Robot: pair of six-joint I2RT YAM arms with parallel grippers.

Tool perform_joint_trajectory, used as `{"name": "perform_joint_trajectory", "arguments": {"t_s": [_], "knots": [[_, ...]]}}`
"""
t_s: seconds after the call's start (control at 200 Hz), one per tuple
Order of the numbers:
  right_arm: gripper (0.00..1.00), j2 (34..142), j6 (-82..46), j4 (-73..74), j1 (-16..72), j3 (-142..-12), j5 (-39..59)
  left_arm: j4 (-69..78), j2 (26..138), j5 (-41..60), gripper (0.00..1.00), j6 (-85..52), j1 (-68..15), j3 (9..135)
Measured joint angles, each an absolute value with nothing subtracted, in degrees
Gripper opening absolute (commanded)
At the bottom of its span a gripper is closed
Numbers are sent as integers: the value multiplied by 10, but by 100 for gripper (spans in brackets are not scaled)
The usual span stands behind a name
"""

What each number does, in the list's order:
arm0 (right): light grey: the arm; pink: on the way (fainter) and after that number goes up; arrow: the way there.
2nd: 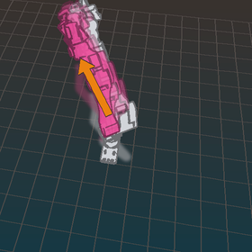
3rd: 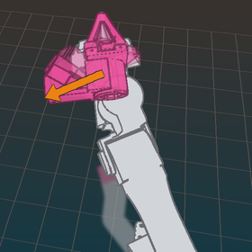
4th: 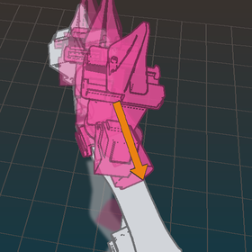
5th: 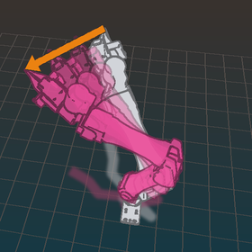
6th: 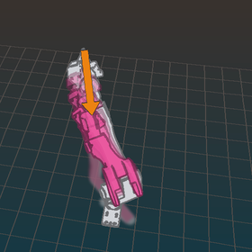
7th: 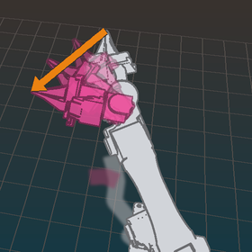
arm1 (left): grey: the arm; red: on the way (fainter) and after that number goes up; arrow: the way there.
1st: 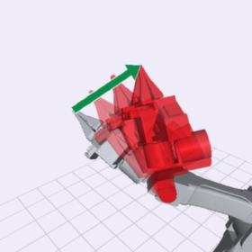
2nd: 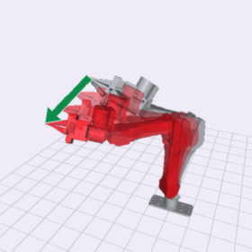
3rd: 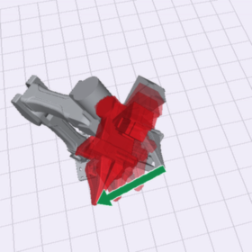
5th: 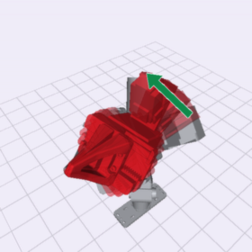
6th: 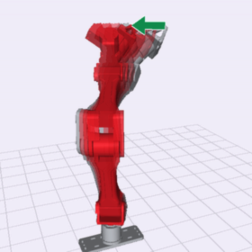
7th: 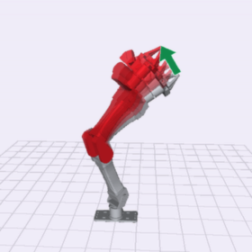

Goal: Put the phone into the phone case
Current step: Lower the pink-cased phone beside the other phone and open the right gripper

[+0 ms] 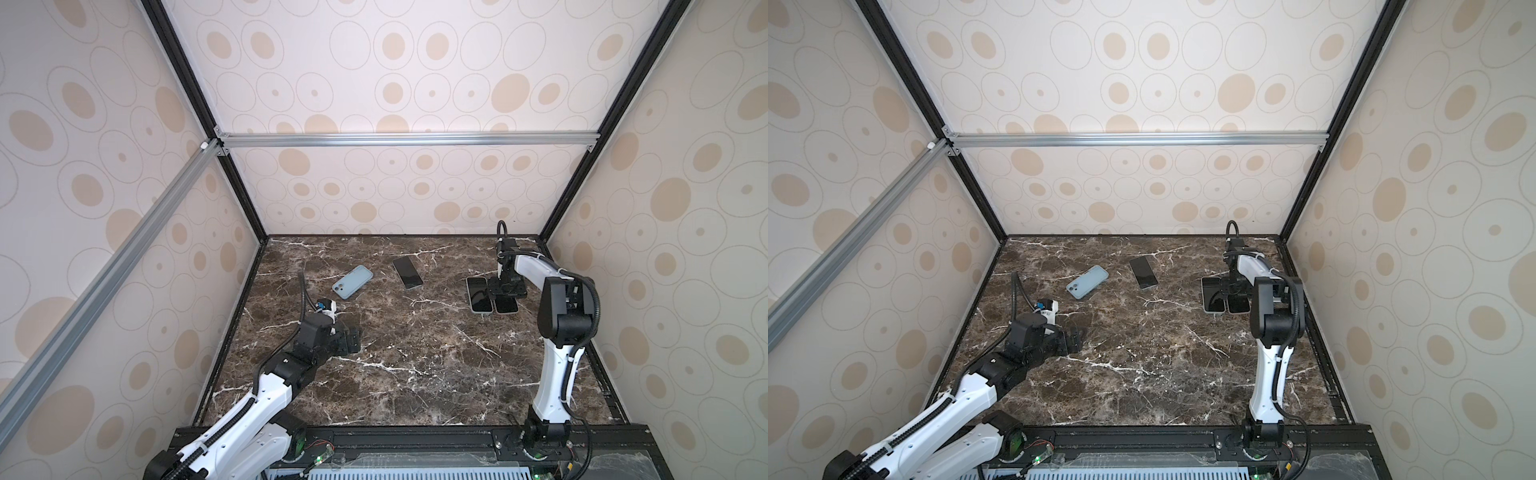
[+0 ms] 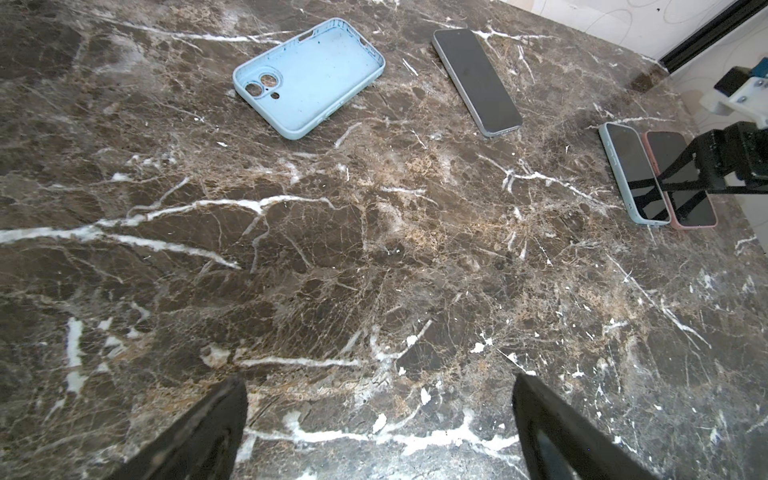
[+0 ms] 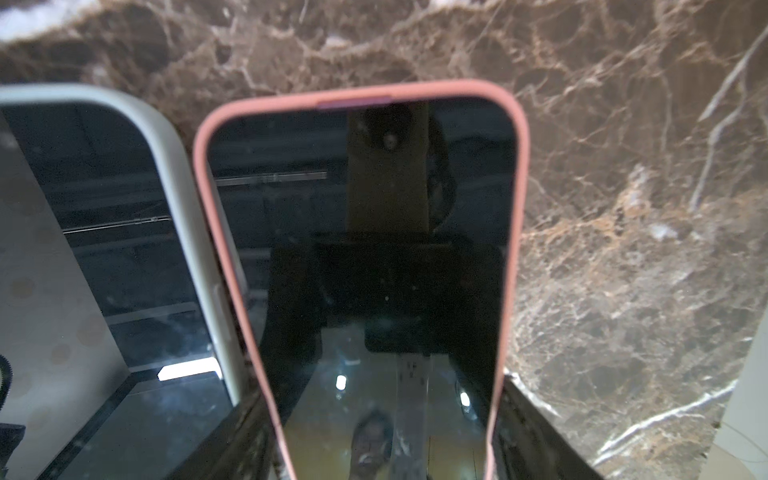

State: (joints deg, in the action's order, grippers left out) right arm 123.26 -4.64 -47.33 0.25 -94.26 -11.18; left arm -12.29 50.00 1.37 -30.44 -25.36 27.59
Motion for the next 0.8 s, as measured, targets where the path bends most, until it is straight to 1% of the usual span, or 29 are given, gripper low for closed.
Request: {"name": "perform_joint_trajectory", "arguments": {"t_s": [0.345, 0.505, 0.66, 0.8], "knots": [[63, 1237, -49, -478, -3, -949, -102, -126, 502, 14, 100, -304, -253, 277], [66, 1243, -50, -485, -5, -959, -101, -127, 505, 14, 100, -304, -253, 277], [71, 1248, -50, -488, -7, -968, -98, -127, 505, 17, 100, -304, -252, 277], [74, 1249, -50, -489, -8, -969, -94, -127, 505, 22, 100, -304, -252, 277]]}}
